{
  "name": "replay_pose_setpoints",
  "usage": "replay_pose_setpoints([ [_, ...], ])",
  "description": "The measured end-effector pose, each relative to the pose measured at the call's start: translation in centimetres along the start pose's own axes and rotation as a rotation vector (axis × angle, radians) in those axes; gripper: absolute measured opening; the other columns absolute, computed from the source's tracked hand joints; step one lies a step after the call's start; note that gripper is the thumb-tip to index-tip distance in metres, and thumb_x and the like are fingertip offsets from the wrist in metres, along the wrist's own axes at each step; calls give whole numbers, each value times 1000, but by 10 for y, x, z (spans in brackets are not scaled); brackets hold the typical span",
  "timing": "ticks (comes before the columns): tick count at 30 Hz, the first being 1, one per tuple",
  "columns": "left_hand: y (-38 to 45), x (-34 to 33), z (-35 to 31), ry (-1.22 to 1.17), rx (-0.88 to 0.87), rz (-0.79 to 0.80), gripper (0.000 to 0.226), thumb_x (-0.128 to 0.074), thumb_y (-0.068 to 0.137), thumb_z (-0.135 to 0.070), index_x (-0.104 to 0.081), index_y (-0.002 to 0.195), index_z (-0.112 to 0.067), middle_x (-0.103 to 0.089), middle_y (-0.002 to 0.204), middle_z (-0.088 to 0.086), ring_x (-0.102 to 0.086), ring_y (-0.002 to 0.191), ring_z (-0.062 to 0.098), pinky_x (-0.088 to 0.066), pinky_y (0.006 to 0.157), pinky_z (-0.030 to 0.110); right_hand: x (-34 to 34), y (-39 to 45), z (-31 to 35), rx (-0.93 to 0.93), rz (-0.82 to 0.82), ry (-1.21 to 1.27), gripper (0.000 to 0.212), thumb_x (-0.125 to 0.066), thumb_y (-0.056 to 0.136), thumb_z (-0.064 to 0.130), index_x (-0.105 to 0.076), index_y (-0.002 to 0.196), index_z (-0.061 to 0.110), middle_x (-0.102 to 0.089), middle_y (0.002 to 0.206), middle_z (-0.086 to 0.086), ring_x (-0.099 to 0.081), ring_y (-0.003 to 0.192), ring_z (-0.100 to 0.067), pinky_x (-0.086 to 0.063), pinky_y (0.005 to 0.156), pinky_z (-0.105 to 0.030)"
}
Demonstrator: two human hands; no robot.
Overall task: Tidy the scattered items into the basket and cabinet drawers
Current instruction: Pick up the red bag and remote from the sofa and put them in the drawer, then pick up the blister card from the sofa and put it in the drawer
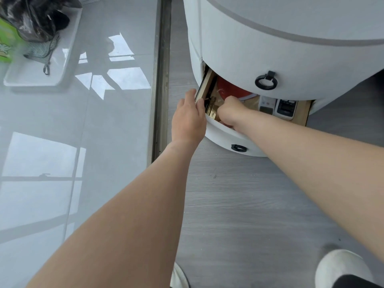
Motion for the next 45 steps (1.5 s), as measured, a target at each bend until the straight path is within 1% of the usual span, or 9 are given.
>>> replay_pose_setpoints([
  [6,-6,1,-5,28,18,-33,40,-31,106,-30,-39,144,-19,-58,121,4,-42,90,9,-28,75,21,-7,0,-5,-85,118,319,17,-41,90,-11,-50,91,4,-47,73,-9,-51,53,-18,-39,34,-15],
  [11,-4,-1,-6,55,15,-60,39,-29,106,-26,-45,140,-19,-58,118,6,-42,87,9,-29,73,21,-8,6,-10,-41,96,212,14,-45,87,-4,-53,95,5,-50,74,-10,-53,63,-21,-43,47,-23],
  [14,-7,-1,-16,34,92,-45,43,-28,105,-26,-40,146,-18,-50,134,13,-49,111,19,-37,85,28,6,-6,-9,11,46,57,17,-43,85,0,-56,94,3,-56,79,-12,-57,74,-25,-49,61,-30],
  [17,-29,7,-41,126,156,53,47,-29,104,-30,-34,149,-18,-26,155,22,-24,144,33,-29,112,43,30,-46,-4,138,2,-180,17,-43,83,1,-44,69,12,-45,67,-5,-43,62,-23,-31,48,-28],
  [21,-67,53,-95,401,39,125,42,-34,102,-28,-45,139,-11,-35,152,20,-31,141,36,-35,106,47,75,-125,-5,188,-57,-364,9,-46,86,4,-42,84,12,-52,93,-11,-47,79,-27,-36,60,-31],
  [25,-100,107,-185,529,-99,266,31,-38,99,-23,-56,119,-8,-58,123,12,-49,115,34,-42,92,43,145,-212,2,131,-73,-481,15,-48,88,8,-51,102,9,-51,115,-15,-51,103,-35,-39,70,-35],
  [31,-139,180,-355,590,-304,396,28,-37,98,-26,-58,106,-9,-61,105,12,-52,102,34,-41,83,40,285,-341,36,-17,-133,-430,24,-49,91,13,-52,114,7,-51,117,-13,-48,110,-31,-39,70,-34],
  [38,-213,229,-574,655,-517,492,30,-36,100,-27,-60,106,-9,-61,103,13,-53,99,35,-42,85,43,475,-499,46,-193,-277,-347,24,-49,94,20,-52,114,7,-50,120,-16,-49,111,-33,-43,73,-37],
  [45,-277,189,-750,658,-570,522,36,-32,102,-31,-60,109,-10,-61,111,14,-53,105,33,-41,88,42,639,-587,-19,-306,-350,-211,36,-53,93,20,-48,126,6,-44,128,-17,-46,116,-35,-48,82,-41],
])
Point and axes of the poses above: each hand's wrist, its own y-axis towards the middle knuckle, its own x-axis out of the back of the hand, z = x × y, the point moved 6 cm from there along y, towards the middle knuckle
